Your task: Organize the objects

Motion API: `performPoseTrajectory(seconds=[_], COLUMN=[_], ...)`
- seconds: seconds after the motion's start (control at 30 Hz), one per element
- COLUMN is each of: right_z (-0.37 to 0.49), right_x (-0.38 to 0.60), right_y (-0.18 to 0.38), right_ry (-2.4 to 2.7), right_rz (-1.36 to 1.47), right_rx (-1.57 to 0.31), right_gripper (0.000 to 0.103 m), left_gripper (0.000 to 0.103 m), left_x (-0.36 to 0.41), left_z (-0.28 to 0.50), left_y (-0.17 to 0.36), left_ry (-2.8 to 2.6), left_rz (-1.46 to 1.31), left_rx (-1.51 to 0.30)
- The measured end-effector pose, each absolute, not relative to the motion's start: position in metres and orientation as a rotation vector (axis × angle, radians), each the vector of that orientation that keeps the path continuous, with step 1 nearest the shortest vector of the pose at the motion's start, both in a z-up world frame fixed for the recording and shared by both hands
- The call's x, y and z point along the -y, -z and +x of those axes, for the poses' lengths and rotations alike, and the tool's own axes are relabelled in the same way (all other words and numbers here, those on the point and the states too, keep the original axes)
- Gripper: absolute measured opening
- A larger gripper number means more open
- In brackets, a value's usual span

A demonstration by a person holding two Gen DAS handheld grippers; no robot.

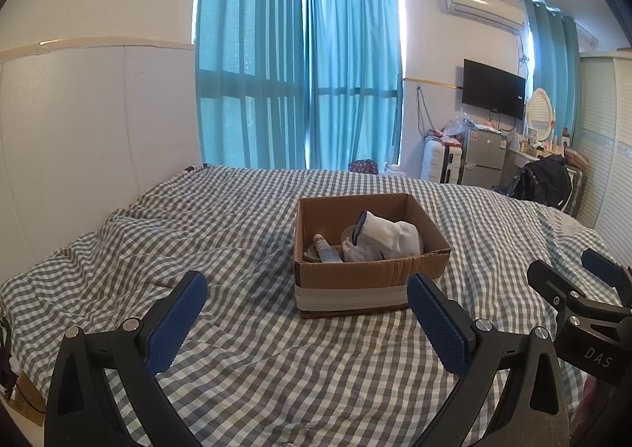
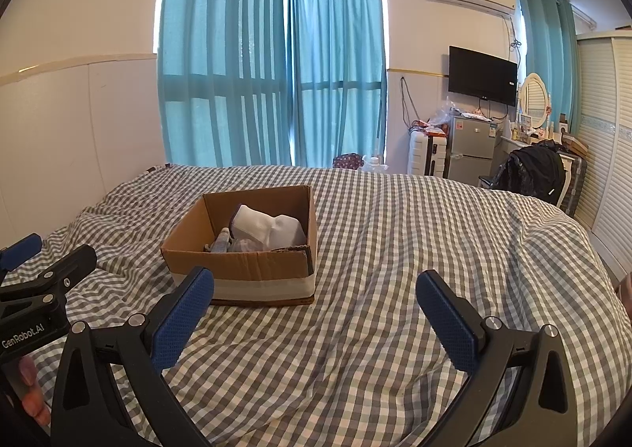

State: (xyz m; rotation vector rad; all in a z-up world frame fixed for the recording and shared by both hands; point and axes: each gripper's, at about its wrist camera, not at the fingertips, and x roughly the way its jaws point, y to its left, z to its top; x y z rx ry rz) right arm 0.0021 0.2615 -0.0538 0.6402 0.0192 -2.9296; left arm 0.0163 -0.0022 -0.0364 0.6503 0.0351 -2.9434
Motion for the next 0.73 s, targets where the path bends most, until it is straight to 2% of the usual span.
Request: performPoseTrajectory(seconds=[0.73], right_z=[-0.0002], right_x=[-0.2568], right_y=[0.0589], right_ry=[2.923], right_rz=[0.663], right_rx=[-0.022], right_gripper=[0.103], left_gripper=[0.103], left_x=[0.0045], left_z=[0.0191], left_y=[0.0443], left_ry=[2.932], left_rz=[0.663], left_rx=[-0.058])
